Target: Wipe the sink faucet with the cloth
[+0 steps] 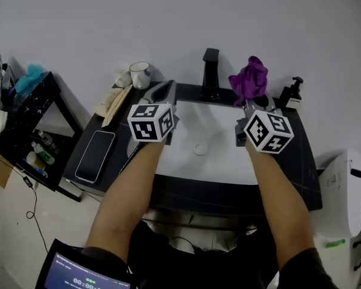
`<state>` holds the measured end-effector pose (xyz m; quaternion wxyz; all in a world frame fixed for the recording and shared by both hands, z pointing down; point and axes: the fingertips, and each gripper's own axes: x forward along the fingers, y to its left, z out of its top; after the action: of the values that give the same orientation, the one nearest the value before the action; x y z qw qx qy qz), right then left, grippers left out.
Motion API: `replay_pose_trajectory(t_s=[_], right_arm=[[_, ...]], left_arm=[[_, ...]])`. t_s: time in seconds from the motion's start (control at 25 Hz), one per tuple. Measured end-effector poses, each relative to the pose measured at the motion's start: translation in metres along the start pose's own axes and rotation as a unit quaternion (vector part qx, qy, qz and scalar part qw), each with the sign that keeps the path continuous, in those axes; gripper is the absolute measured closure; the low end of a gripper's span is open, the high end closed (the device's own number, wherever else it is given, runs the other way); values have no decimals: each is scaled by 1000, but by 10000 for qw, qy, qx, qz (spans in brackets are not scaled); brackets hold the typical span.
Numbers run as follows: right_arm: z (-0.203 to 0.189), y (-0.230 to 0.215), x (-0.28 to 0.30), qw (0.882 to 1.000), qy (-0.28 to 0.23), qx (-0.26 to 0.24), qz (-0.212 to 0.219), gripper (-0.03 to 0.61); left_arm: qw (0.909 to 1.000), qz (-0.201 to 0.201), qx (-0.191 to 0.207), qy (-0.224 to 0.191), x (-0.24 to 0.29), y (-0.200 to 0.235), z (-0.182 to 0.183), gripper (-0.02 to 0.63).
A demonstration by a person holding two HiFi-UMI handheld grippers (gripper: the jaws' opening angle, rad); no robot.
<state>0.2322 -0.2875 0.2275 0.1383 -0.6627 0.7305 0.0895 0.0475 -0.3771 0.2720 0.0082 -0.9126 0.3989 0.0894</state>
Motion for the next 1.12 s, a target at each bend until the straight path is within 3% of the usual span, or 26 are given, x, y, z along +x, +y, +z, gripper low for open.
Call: replay_pose_trajectory(t_s=[0.2,0.48,0.8,1.12], right_arm=[[-47,13,2,9969,676,-204,332,511],[-80,16,5,9878,1335,-341,718,511],[-81,2,5,9898,1305,-261,504,511],[-81,4,4,9891,1295,-501,499,512]], left_arm=[[9987,320,-251,301,0,14,-11,595],[9987,380,-162,291,-2,19,-9,595],[9984,337,250,368,-3,14,-9,595],[9983,301,312,395,-2,11,-11,595]])
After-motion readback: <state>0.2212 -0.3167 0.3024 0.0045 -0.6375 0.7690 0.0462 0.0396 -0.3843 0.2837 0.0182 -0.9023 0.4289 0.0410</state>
